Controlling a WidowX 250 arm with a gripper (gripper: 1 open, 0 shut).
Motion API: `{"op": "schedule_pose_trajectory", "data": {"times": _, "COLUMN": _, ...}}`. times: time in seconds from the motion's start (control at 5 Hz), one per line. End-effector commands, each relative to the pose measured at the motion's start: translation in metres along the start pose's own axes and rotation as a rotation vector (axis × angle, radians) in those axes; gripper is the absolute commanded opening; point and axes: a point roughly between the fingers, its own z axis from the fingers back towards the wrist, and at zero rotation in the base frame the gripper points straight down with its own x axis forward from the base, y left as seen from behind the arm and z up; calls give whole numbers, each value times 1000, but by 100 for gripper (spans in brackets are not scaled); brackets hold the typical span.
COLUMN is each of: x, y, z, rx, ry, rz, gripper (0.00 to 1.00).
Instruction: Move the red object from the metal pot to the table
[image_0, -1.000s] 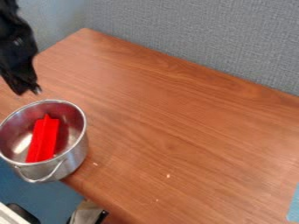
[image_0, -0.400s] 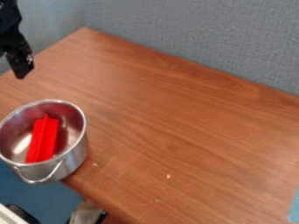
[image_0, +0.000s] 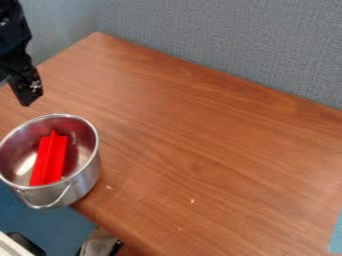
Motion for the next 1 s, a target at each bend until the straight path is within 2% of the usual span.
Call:
{"op": "schedule_pose_trajectory", "data": {"times": 0.0, "x": -3, "y": 4, "z": 9, "rx": 3, "ry": -27, "rz": -103, "gripper": 100}}
{"op": "schedule_pose_trajectory", "data": {"times": 0.2, "x": -22, "y": -9, "z": 5, "rx": 4, "ry": -40, "rz": -9, "gripper": 100}}
{"op": "schedule_pose_trajectory", "data": {"times": 0.4, "x": -22, "y": -17, "z": -9, "rx": 6, "ry": -35, "rz": 61, "gripper": 100}}
{"op": "schedule_pose_trajectory", "data": {"times": 0.8, "x": -24, "y": -15, "z": -20, "rx": -15, "ry": -3, "rz": 237, "gripper": 100}}
